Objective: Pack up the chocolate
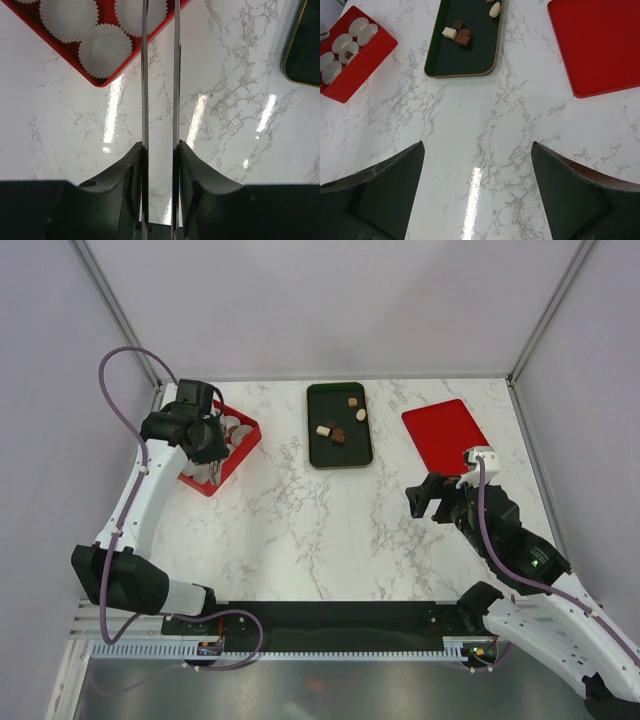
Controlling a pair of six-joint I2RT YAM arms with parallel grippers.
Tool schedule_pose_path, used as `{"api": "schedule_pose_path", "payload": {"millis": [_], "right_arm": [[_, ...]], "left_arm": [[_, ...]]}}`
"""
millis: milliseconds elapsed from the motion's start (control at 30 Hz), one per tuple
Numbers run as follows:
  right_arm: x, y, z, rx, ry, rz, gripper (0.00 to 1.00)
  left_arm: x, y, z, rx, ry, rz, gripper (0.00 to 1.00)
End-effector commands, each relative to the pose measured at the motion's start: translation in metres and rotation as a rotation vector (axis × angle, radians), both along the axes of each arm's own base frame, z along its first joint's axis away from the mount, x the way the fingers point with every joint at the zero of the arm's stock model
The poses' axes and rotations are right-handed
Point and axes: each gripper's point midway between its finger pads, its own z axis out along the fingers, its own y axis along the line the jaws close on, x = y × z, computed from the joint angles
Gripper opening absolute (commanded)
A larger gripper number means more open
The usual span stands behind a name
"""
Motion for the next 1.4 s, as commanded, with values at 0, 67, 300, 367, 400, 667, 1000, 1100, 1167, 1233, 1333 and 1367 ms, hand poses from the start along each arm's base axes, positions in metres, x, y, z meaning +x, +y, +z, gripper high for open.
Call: {"api": "schedule_pose_path", "payload": {"millis": [0,67,300,367,400,667,1000,1100,1167,1233,1333,1367], "right_arm": [[0.003,0.005,0.019,0.054,-0.040,0.006,0.96],[0.003,0.007,0.018,0.053,-0.036,0.008,0.96],[0.004,0.009,0.017,0.060,-0.032,0.015,0.96],[0.004,0.009,0.018,0.061,-0.033,0.015,0.96],[0.004,0.010,0.017,0.061,-0.032,0.015,0.96],[0.003,0.006,0.019,0.057,-0.041,0.007,0.96],[0.004,0.004,0.019,0.048,-0.045,0.000,0.96],[0.004,0.004,0.019,0.043,-0.047,-0.002,0.96],[0.005,0.003,0.019,0.041,-0.048,-0.007,0.96],[0.005,0.003,0.019,0.038,-0.048,-0.008,0.96],[0.006,0.002,0.019,0.034,-0.050,-0.011,0.96],[0.006,0.002,0.019,0.034,-0.048,-0.013,0.96]], "left_arm": [[-0.005,0.011,0.007,0.014,-0.035,-0.008,0.33],[-0.007,0.014,0.003,0.017,-0.026,-0.003,0.33],[-0.011,0.020,-0.015,0.021,0.014,0.006,0.33],[-0.012,0.021,-0.020,0.023,0.031,0.009,0.33],[-0.012,0.023,-0.023,0.024,0.040,0.012,0.33],[-0.014,0.025,-0.040,0.030,0.094,0.019,0.33],[-0.015,0.025,-0.060,0.038,0.162,0.019,0.33],[-0.013,0.025,-0.062,0.039,0.170,0.019,0.33],[-0.011,0.025,-0.065,0.040,0.179,0.019,0.33],[-0.010,0.025,-0.064,0.040,0.179,0.019,0.33],[-0.008,0.024,-0.066,0.041,0.187,0.019,0.33],[-0.007,0.025,-0.067,0.041,0.188,0.020,0.33]]}}
